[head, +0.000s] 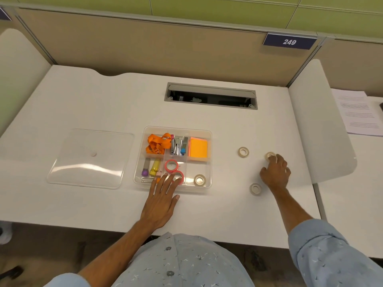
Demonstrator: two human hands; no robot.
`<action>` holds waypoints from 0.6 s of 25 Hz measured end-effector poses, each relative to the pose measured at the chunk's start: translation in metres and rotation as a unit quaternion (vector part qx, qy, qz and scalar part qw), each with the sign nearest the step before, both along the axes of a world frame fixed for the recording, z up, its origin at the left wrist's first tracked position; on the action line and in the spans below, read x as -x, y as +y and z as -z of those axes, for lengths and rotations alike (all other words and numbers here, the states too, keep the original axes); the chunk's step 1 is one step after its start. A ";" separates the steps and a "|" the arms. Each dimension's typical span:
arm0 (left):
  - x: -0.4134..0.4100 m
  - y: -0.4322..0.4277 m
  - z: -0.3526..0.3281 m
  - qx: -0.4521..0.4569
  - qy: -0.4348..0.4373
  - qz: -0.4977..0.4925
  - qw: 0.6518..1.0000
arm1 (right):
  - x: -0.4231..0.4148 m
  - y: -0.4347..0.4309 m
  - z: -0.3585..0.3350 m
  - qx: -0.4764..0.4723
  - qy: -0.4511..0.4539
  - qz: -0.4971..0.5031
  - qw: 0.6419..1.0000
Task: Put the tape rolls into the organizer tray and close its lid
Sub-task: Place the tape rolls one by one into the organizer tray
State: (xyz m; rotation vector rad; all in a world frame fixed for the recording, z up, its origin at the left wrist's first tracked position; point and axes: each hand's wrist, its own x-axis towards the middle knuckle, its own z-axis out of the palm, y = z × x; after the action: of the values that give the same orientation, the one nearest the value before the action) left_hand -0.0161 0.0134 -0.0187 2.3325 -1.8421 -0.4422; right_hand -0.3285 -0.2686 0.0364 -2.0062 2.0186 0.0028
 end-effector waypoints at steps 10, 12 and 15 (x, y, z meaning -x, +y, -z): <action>0.000 0.000 -0.003 0.002 0.004 0.001 1.000 | -0.023 0.043 0.009 0.038 -0.049 0.052 0.997; 0.002 -0.001 -0.004 0.007 0.007 0.004 1.000 | -0.031 0.052 0.007 0.064 -0.076 0.074 0.992; -0.002 0.001 -0.004 0.001 0.008 0.014 1.000 | -0.046 0.064 0.005 0.094 -0.109 0.047 0.988</action>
State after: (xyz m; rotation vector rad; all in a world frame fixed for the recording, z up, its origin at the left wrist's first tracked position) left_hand -0.0137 0.0140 -0.0152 2.2971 -1.8703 -0.4623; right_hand -0.2821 -0.2043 0.0311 -1.9184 2.0340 -0.4237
